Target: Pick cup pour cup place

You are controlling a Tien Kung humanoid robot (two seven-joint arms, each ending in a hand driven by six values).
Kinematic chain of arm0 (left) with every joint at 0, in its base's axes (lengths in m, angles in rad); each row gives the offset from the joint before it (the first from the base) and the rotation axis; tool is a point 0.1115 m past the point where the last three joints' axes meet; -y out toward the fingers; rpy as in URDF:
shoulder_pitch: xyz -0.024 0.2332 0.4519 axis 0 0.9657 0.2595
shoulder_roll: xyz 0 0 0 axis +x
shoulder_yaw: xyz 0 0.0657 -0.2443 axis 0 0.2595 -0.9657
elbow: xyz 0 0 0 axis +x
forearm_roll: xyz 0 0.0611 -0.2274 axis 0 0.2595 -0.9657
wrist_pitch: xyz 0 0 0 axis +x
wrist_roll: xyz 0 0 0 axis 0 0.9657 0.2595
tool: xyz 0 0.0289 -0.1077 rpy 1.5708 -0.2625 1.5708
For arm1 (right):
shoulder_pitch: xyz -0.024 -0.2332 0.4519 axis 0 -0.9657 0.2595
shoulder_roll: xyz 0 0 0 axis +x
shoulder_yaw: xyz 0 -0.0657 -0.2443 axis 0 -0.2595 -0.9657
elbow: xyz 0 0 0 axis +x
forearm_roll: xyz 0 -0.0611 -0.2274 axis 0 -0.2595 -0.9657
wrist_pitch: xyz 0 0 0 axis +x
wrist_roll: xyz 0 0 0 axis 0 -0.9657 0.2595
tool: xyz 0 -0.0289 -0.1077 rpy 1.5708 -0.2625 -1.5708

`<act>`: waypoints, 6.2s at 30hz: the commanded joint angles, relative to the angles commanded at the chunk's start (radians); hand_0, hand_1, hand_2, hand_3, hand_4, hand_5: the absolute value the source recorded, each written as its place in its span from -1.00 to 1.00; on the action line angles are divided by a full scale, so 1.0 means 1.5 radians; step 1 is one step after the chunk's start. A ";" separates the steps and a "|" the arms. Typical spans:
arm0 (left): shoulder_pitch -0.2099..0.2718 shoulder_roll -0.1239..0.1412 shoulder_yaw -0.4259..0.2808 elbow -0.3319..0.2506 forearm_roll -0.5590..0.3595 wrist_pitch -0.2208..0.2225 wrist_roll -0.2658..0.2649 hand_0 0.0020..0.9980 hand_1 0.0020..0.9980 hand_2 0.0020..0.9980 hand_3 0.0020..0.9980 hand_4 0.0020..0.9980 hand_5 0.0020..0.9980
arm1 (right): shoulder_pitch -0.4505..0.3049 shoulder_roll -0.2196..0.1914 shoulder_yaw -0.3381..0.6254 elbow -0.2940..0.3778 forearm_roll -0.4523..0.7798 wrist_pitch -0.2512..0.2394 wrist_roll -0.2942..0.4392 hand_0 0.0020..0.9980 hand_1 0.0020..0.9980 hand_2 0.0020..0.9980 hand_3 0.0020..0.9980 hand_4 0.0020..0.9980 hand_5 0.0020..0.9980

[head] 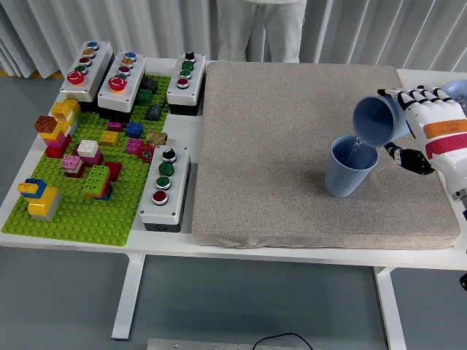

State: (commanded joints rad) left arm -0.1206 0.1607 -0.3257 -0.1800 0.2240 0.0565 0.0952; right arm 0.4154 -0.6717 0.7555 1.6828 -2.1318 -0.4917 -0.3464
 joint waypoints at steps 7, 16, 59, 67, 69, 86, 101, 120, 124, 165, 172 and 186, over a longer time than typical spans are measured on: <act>-0.001 0.000 0.003 0.000 -0.002 0.000 -0.001 0.40 0.47 0.51 0.27 -0.03 0.87 | 0.001 0.002 0.000 -0.010 0.002 0.002 0.001 0.74 0.33 0.14 0.28 0.33 -1.00; -0.001 0.000 0.001 0.000 -0.001 0.000 0.000 0.40 0.47 0.51 0.27 -0.03 0.87 | 0.002 0.002 0.005 -0.016 0.002 0.005 0.002 0.74 0.33 0.14 0.28 0.33 -1.00; -0.001 0.000 0.005 0.000 -0.004 -0.001 0.000 0.39 0.46 0.51 0.27 -0.02 0.86 | 0.004 0.002 -0.005 -0.002 -0.086 -0.004 -0.110 0.78 0.34 0.17 0.28 0.30 -1.00; 0.000 0.001 0.009 0.000 -0.007 -0.001 -0.001 0.39 0.46 0.51 0.27 -0.02 0.86 | 0.003 0.002 -0.006 0.010 -0.078 -0.006 -0.113 0.78 0.34 0.17 0.28 0.28 -1.00; 0.000 0.001 0.010 0.000 -0.007 -0.001 -0.001 0.39 0.46 0.51 0.27 -0.02 0.86 | 0.001 0.003 -0.006 0.011 -0.076 -0.007 -0.114 0.78 0.34 0.17 0.28 0.28 -1.00; -0.002 0.001 0.006 0.000 -0.004 -0.001 0.000 0.39 0.46 0.51 0.27 -0.02 0.87 | -0.001 0.008 -0.002 0.017 -0.053 -0.018 -0.111 0.77 0.34 0.17 0.28 0.28 -1.00; -0.002 0.000 0.006 0.000 -0.004 -0.001 0.000 0.40 0.47 0.51 0.27 -0.02 0.87 | -0.008 0.033 0.011 0.002 0.052 -0.051 -0.084 0.71 0.33 0.15 0.26 0.27 -1.00; 0.004 -0.001 0.017 0.000 -0.014 -0.001 -0.001 0.40 0.47 0.51 0.27 -0.02 0.87 | -0.036 0.094 0.115 -0.036 0.466 -0.102 0.025 0.68 0.34 0.14 0.28 0.26 -1.00; 0.005 0.000 0.021 0.000 -0.018 -0.001 -0.002 0.40 0.47 0.51 0.27 -0.02 0.87 | -0.050 0.100 0.128 -0.042 0.546 -0.095 0.038 0.68 0.34 0.14 0.28 0.26 -1.00; 0.004 -0.014 0.078 0.000 -0.070 -0.003 -0.013 0.40 0.47 0.50 0.27 -0.02 0.86 | -0.166 0.201 0.246 -0.153 0.864 0.035 0.162 0.65 0.34 0.13 0.29 0.26 -1.00; 0.005 -0.013 0.094 0.000 -0.083 -0.004 -0.015 0.40 0.47 0.50 0.26 -0.02 0.86 | -0.166 0.206 0.243 -0.172 0.861 0.039 0.168 0.65 0.34 0.13 0.28 0.26 -1.00; 0.006 -0.012 0.100 0.000 -0.090 -0.004 -0.017 0.40 0.47 0.50 0.26 -0.02 0.86 | -0.166 0.199 0.251 -0.159 0.858 0.041 0.158 0.65 0.35 0.17 0.31 0.26 -1.00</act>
State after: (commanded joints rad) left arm -0.1118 0.1429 -0.1750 -0.1800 0.0895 0.0508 0.0705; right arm 0.1668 -0.3728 1.1326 1.4450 -0.8442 -0.4305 -0.1099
